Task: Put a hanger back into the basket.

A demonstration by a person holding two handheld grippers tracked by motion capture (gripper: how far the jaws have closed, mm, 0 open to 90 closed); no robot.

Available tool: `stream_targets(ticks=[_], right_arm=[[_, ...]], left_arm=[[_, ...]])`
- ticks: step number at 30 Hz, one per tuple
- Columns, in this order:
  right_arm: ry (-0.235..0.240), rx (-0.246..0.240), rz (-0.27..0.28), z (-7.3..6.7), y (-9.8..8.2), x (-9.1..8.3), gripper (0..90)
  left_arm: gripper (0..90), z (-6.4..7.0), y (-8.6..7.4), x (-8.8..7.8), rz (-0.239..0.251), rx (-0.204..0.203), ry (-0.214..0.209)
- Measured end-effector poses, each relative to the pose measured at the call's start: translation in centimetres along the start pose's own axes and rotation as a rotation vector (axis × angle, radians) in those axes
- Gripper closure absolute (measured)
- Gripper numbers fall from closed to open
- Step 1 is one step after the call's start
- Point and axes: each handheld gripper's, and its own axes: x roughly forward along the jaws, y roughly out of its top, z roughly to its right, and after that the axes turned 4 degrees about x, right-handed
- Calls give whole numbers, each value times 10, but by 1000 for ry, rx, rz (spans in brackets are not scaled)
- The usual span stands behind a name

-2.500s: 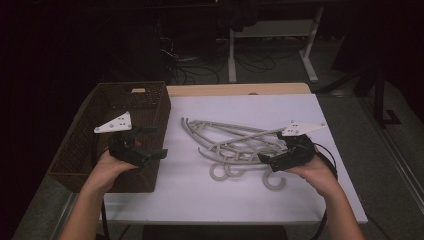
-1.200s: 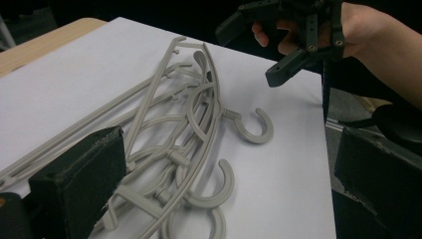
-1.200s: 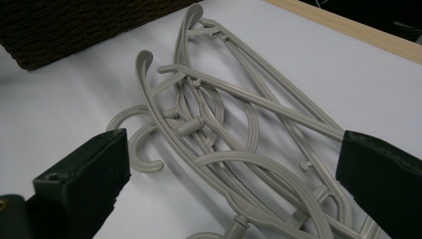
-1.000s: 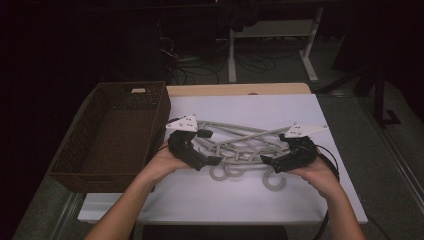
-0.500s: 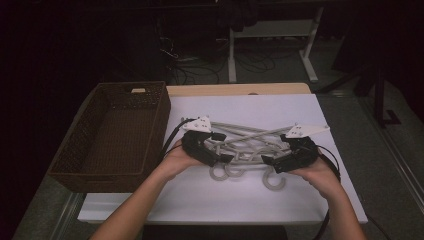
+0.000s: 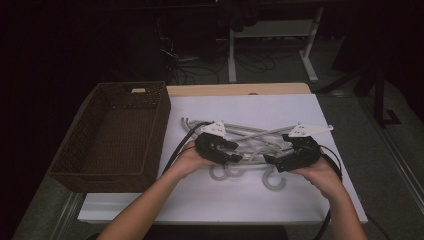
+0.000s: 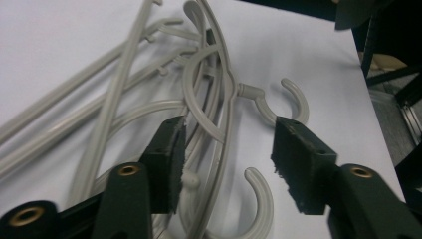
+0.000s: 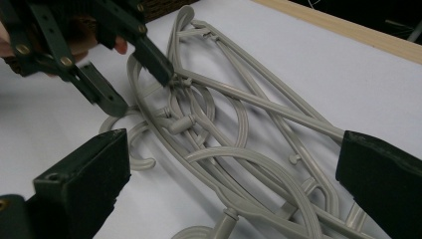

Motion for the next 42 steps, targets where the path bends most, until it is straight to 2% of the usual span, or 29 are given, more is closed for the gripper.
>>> stream_targets(ticks=[9,11,15,19,25,33,42], right_arm=[[-1,2,3,1,0,-1,5],[-1,2,3,2,0,-1,5],[0,2,4,2,-1,-1,5],[1,4,5,2,-1,-1,6],[2,5,6,3,-1,-1,6],[5,9,6,3,-1,-1,7],[9,13,10,3,-1,-2,7]], left_arm=[[575,0,2,26,-71,46,8],[595,0,2,31,-75,43,2],[602,1,2,39,-112,64,11],[620,-1,-2,46,-149,68,3],[634,0,-4,52,-195,91,20],[675,7,-5,62,-291,164,41],[782,8,-4,63,-297,170,18]])
